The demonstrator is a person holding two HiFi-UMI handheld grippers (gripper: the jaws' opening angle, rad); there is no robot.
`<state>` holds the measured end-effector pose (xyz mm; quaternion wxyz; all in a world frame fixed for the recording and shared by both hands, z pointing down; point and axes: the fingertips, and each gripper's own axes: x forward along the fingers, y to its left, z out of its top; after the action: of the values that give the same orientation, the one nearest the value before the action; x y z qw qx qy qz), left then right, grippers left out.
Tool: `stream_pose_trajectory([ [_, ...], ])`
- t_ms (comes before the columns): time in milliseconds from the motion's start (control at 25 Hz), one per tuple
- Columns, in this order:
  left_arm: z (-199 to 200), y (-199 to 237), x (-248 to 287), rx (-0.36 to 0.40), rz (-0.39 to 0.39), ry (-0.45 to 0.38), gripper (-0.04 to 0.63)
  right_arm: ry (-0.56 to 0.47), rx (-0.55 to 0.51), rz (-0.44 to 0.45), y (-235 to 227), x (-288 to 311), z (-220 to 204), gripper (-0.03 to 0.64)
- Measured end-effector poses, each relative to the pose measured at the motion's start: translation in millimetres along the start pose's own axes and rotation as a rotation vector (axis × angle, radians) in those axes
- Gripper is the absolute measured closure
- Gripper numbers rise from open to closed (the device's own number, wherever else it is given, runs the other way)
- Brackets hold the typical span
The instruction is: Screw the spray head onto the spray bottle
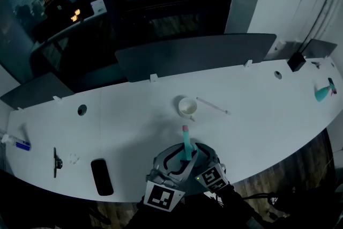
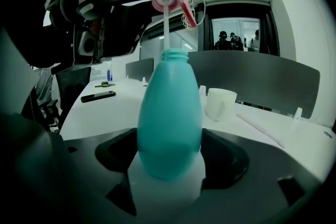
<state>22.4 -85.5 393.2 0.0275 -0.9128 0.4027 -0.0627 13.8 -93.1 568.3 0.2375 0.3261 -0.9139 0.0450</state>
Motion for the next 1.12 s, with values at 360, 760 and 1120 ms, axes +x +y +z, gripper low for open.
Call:
stream_pose_trajectory([
  [360,-53.8,-15.5,23.1,0.076,-0.012,0.154,0.460,-0.003,-0.009,0.018,1.0,-0.8,-0.6,0.252],
  [760,-64.4,-17.9,19.8,0.101,-0.054,0.096,0.460,-0.013,-0.037,0.089,3.9,-1.7,-2.1,0.252],
  [1120,-61.6,-23.3,13.0,0.110,-0.105,0.025,0.460,-0.022,-0.142,0.317,10.4,-8.1,-12.0,0.252],
])
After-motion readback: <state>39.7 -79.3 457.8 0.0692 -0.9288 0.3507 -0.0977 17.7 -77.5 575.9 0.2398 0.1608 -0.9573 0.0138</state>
